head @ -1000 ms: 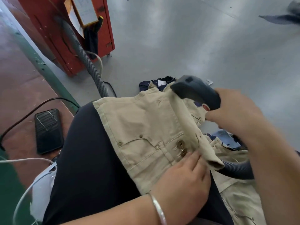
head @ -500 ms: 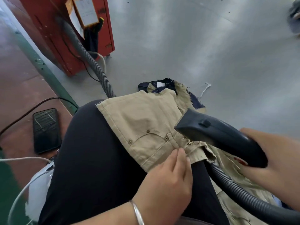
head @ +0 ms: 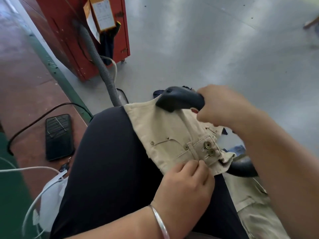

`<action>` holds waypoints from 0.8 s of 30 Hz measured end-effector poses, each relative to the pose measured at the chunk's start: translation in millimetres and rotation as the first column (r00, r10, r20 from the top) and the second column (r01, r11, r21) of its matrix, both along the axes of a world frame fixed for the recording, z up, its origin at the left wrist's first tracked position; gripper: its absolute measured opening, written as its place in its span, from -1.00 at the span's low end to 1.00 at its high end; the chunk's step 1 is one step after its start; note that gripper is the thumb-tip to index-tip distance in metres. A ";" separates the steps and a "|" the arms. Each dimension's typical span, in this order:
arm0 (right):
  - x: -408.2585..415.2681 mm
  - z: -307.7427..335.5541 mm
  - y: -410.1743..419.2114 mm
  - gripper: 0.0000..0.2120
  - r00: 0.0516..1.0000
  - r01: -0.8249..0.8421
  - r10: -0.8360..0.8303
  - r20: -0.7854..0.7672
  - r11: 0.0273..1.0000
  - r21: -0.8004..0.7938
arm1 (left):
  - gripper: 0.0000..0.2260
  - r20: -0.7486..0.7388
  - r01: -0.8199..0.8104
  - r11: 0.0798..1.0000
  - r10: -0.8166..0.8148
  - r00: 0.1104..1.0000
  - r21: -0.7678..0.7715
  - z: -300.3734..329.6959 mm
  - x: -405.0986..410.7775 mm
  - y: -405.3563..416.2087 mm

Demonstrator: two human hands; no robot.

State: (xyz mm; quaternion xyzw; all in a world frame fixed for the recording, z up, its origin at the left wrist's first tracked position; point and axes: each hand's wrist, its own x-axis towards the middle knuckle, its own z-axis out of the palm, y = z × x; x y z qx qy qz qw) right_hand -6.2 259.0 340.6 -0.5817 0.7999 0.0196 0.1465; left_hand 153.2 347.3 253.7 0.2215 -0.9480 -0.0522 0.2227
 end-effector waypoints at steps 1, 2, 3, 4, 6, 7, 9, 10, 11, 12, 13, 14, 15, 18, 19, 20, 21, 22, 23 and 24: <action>-7.2 1.5 -2.8 -0.88 1.000 0.025 -0.024 0.005 1.000 -0.018 | -0.83 -0.002 0.008 1.000 -0.008 1.000 0.028 2.3 0.9 -3.8; -15.5 2.6 -2.6 -0.86 0.999 0.051 -0.050 0.008 0.998 -0.043 | -0.79 0.007 0.015 0.998 -0.015 1.000 0.067 4.9 1.3 -7.5; -23.9 3.3 -1.1 -0.84 0.997 0.080 -0.079 0.021 0.994 -0.073 | -0.75 0.034 0.022 0.994 -0.026 0.999 0.105 7.6 0.6 -10.4; -32.4 3.8 0.6 -0.84 0.993 0.115 -0.111 0.045 0.987 -0.108 | -0.71 0.074 0.039 0.991 -0.048 0.996 0.128 8.9 -1.7 -10.8; -47.9 6.4 3.3 -0.89 0.981 0.188 -0.175 0.085 0.966 -0.178 | -0.67 0.160 0.103 0.985 -0.125 0.979 0.138 5.7 -10.4 -1.6; -55.0 9.5 4.1 -0.90 0.972 0.229 -0.212 0.099 0.952 -0.205 | -0.68 0.207 0.134 0.978 -0.165 0.964 0.159 4.1 -15.5 6.8; -65.4 20.1 9.0 -0.90 0.948 0.307 -0.278 0.153 0.926 -0.218 | -0.77 0.229 0.173 0.964 -0.218 0.949 0.202 4.7 -23.1 19.0; -68.4 26.5 14.5 -0.89 0.938 0.331 -0.295 0.184 0.920 -0.210 | -0.82 0.206 0.181 0.962 -0.223 0.953 0.203 6.2 -26.0 18.3; -70.5 31.8 22.4 -0.87 0.933 0.337 -0.297 0.205 0.921 -0.198 | -0.83 0.199 0.178 0.964 -0.217 0.956 0.198 9.0 -27.8 13.8; -70.2 36.4 32.6 -0.85 0.935 0.324 -0.283 0.214 0.927 -0.190 | -0.80 0.197 0.170 0.969 -0.204 0.959 0.178 11.9 -29.1 7.4; -67.6 40.0 44.6 -0.83 0.942 0.300 -0.261 0.209 0.937 -0.181 | -0.74 0.196 0.152 0.977 -0.180 0.964 0.151 14.8 -29.3 1.6; -62.2 42.4 58.0 -0.80 0.951 0.273 -0.239 0.197 0.947 -0.167 | -0.68 0.182 0.128 0.985 -0.147 0.972 0.112 16.3 -28.2 -2.1; -55.0 43.8 71.5 -0.77 0.962 0.241 -0.215 0.170 0.959 -0.149 | -0.66 0.156 0.095 0.992 -0.107 0.982 0.085 17.8 -24.8 -4.2; -31.9 40.8 108.9 -0.62 0.990 0.140 -0.138 0.023 0.987 -0.078 | -0.78 0.021 0.016 0.999 -0.017 1.000 0.048 13.7 -8.0 4.0; -27.3 38.3 118.0 -0.59 0.994 0.111 -0.111 0.000 0.992 -0.067 | -0.82 -0.025 0.002 1.000 -0.001 1.000 0.029 9.8 -2.6 7.1; -23.2 35.8 125.1 -0.59 0.996 0.089 -0.090 -0.010 0.994 -0.063 | -0.85 -0.052 -0.008 1.000 0.009 0.999 0.018 7.1 1.4 8.8; -20.8 33.7 130.0 -0.59 0.997 0.069 -0.071 -0.023 0.996 -0.058 | -0.86 -0.053 -0.014 1.000 0.015 0.998 0.015 4.6 3.7 9.1; -17.1 33.1 133.4 -0.60 0.998 0.047 -0.049 -0.031 0.997 -0.055 | -0.86 -0.034 -0.020 1.000 0.020 0.999 0.018 3.1 4.2 8.4; -12.8 33.5 135.5 -0.61 0.999 0.023 -0.025 -0.036 0.998 -0.058 | -0.84 -0.004 -0.020 0.999 0.020 1.000 0.034 2.9 3.1 7.2; -7.4 34.3 136.7 -0.63 0.999 0.001 -0.003 -0.047 0.998 -0.059 | -0.81 0.030 -0.014 0.998 0.012 0.999 0.056 3.1 0.3 6.3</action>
